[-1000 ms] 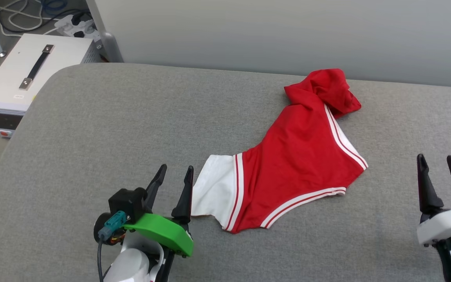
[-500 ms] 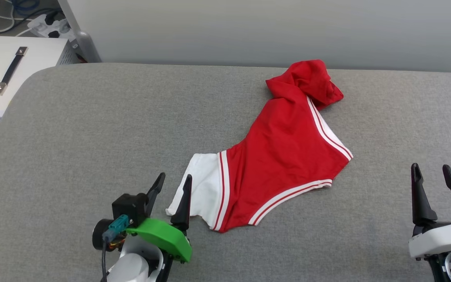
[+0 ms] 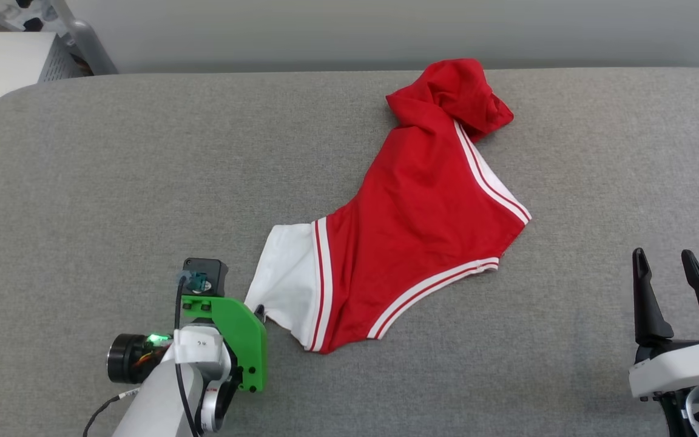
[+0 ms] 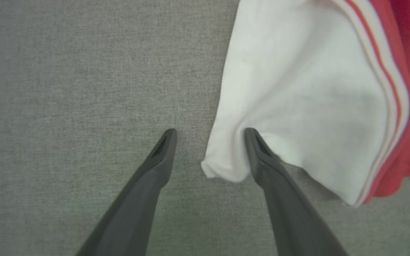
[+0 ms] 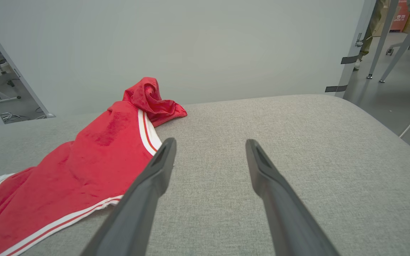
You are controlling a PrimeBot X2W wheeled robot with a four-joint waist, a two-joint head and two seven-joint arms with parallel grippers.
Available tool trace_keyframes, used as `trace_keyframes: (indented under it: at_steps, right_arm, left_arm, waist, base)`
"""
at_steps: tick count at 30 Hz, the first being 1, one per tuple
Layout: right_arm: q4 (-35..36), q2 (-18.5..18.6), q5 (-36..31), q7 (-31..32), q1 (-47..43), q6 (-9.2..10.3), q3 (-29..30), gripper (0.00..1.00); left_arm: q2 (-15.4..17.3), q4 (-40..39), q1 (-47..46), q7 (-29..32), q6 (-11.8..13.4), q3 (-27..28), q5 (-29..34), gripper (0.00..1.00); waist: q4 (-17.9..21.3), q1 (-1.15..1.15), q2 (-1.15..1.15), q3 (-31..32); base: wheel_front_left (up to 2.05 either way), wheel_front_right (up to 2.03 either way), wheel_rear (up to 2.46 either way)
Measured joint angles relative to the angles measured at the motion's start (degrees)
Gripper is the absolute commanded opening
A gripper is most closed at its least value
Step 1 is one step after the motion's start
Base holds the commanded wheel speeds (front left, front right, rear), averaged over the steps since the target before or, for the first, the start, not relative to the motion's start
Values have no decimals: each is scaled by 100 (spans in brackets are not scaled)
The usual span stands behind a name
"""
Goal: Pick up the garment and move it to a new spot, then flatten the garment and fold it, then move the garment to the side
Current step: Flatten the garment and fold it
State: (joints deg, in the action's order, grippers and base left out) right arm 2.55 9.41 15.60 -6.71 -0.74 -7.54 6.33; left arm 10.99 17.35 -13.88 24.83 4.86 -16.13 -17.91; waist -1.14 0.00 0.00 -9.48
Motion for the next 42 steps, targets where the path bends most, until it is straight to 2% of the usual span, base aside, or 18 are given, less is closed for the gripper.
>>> trace_keyframes:
  at_steps: [3,7,8,9,15,21,26,29,31,32,33,38,42]
  right_arm:
    - [-11,-7,0,-2,7,0,-47,100]
    - [-42,-7,0,-11,53,0,-76,100]
    - [-51,-7,0,-12,82,0,-81,100]
    - [-57,-5,-1,-16,113,0,-86,100]
    - [-180,5,-19,-33,179,0,-79,100]
    - [-354,21,-91,-24,188,0,-45,100]
    - [-485,2,-151,46,188,0,-38,100]
    - [-523,-25,-191,77,188,0,-54,100]
    - [-568,-32,-193,130,188,0,-74,100]
    - [-580,-37,-198,142,189,0,-71,100]
    - [-605,-40,-214,144,187,-1,-56,100]
    - [-659,-4,-227,252,185,0,-67,100]
    - [-659,99,-230,390,183,0,-99,100]
  left_arm:
    - [55,-168,4,391,54,-22,32,100]
    - [67,-294,4,552,121,-31,27,100]
    - [70,-303,3,583,120,-20,13,42]
    - [76,-318,3,601,119,-15,-13,0]
    - [123,-380,-1,252,153,142,-98,0]
    - [331,-404,-1,-267,423,594,-131,0]
    - [545,-471,59,-427,701,961,-144,0]
    - [673,-355,253,-408,672,1051,-256,0]
    - [721,-234,380,-417,531,989,-286,0]
    - [701,-204,394,-466,491,970,-300,6]
    - [671,-127,387,-636,388,883,-300,100]
    - [488,-10,259,-1418,89,661,-265,100]
    - [322,-7,38,-2490,-271,474,-200,100]
  waist:
    - [59,0,0,-111]
    - [125,0,0,-266]
    - [138,0,0,-298]
    - [153,0,0,-336]
    - [178,0,0,-484]
    - [28,0,0,-400]
    - [-114,0,0,-256]
    - [-190,0,0,-175]
    - [-238,0,0,-141]
    - [-255,0,0,-130]
    - [-305,0,0,-111]
    - [-443,0,0,-81]
    - [-594,0,0,-13]
  base:
    - [0,0,0]
    - [0,0,0]
    - [0,0,0]
    - [0,0,0]
    - [0,0,0]
    - [0,0,0]
    - [0,0,0]
    - [0,0,0]
    - [0,0,0]
    - [0,0,0]
    - [0,0,0]
    - [0,0,0]
    - [0,0,0]
